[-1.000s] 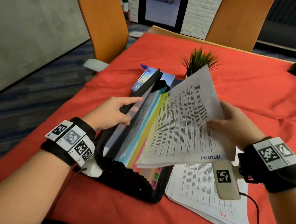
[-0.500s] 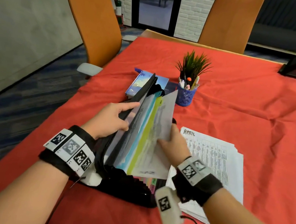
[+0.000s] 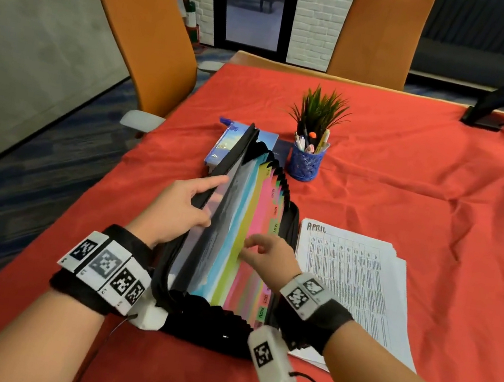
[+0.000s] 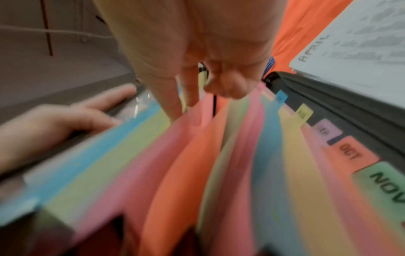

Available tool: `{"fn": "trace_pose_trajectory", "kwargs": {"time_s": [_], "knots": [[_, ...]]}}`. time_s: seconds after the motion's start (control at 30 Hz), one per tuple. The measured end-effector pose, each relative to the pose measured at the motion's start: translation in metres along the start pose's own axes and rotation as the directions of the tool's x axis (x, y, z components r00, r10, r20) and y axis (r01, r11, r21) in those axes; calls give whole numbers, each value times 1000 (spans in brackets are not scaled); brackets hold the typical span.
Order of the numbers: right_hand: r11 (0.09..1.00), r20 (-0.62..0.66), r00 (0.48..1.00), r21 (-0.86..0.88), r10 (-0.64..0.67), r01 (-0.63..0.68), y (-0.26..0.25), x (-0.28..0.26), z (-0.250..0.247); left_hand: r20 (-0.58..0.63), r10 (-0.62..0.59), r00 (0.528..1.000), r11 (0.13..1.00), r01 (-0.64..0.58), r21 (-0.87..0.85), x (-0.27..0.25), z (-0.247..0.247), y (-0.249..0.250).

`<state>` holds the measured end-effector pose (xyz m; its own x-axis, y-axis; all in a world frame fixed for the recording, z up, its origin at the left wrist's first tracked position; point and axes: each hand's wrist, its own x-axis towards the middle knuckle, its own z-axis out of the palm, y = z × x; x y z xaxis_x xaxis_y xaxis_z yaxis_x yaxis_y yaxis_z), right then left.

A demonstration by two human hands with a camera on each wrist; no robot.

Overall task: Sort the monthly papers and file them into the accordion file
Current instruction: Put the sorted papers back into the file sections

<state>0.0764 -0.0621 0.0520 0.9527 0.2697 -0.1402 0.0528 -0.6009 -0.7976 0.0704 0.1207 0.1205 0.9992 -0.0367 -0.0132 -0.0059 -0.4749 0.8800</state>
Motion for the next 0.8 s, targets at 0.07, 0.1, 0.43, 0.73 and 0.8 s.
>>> {"fn": "trace_pose_trajectory", "kwargs": {"time_s": [0.07, 0.1, 0.43, 0.73, 0.8], "knots": [[982, -25, 1000, 191, 12, -7, 14, -7, -22, 5, -1, 1000, 1000, 1, -11, 2, -5, 0], [974, -87, 994, 220, 65, -45, 27, -10, -38, 12, 3, 1000, 1000, -3, -17, 3, -8, 0], [492, -363, 571, -292, 736, -820, 188, -68, -115, 9, 16, 1000, 999, -15, -34, 1, -22, -10], [650, -478, 625, -140, 616, -747, 195, -80, -121, -47, -17, 999, 999, 14, -48, -5, -28, -1], [650, -479, 651, -198, 588, -733, 194, -82, -120, -55, -20, 998, 999, 18, -48, -6, -29, -1]]}}
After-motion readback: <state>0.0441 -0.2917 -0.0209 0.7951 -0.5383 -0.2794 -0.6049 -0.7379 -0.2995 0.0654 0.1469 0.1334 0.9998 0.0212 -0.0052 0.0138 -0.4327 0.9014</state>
